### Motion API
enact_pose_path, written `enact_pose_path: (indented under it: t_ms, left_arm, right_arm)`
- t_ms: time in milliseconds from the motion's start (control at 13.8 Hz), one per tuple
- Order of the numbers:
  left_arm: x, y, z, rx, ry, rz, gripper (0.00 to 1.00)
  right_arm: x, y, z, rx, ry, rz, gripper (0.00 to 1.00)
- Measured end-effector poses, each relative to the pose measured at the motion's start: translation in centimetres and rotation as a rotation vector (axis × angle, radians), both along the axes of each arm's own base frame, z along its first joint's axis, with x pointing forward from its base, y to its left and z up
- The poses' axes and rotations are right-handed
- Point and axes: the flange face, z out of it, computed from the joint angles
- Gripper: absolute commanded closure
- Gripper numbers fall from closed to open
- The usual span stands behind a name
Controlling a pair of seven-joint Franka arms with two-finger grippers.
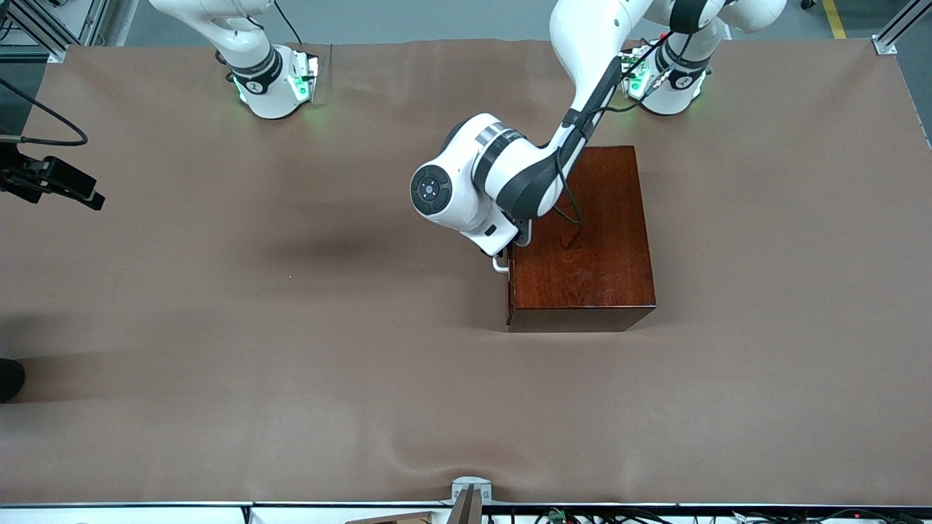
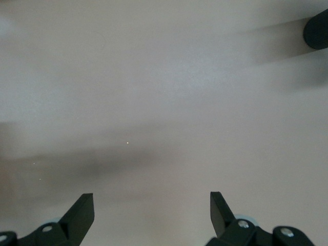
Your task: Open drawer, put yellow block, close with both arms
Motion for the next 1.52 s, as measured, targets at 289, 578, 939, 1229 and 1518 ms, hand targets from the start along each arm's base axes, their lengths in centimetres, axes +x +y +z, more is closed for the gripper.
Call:
enact_pose_path:
  t_ms: [289,578,939,1229,1518]
  left_arm:
    - [-0.2,-0.1,0.1,0.006,-0.002,-0.001,0.0]
    - [-0.7,-0.6,0.0,0.029,-0.035,0.017,0.0]
    - [-1.0,-1.0,0.0,0.059,-0.086,0.107,0.0]
    - [-1.1,-1.1,0.0,0.066,-0.099,0.131,0.0]
    - [-1.3,-1.3,0.0,0.074,-0.112,0.142,0.0]
  right_arm:
    - [0.0,0.0,0.0,0.0,0.0,0.0,0.0]
    - [0.0,0.0,0.0,0.0,0.0,0.0,0.0]
    - [0.0,0.0,0.0,0.0,0.0,0.001,0.0]
    - [0.0,0.0,0.0,0.0,0.0,0.001,0.0]
    - [0.0,0.0,0.0,0.0,0.0,0.001,0.0]
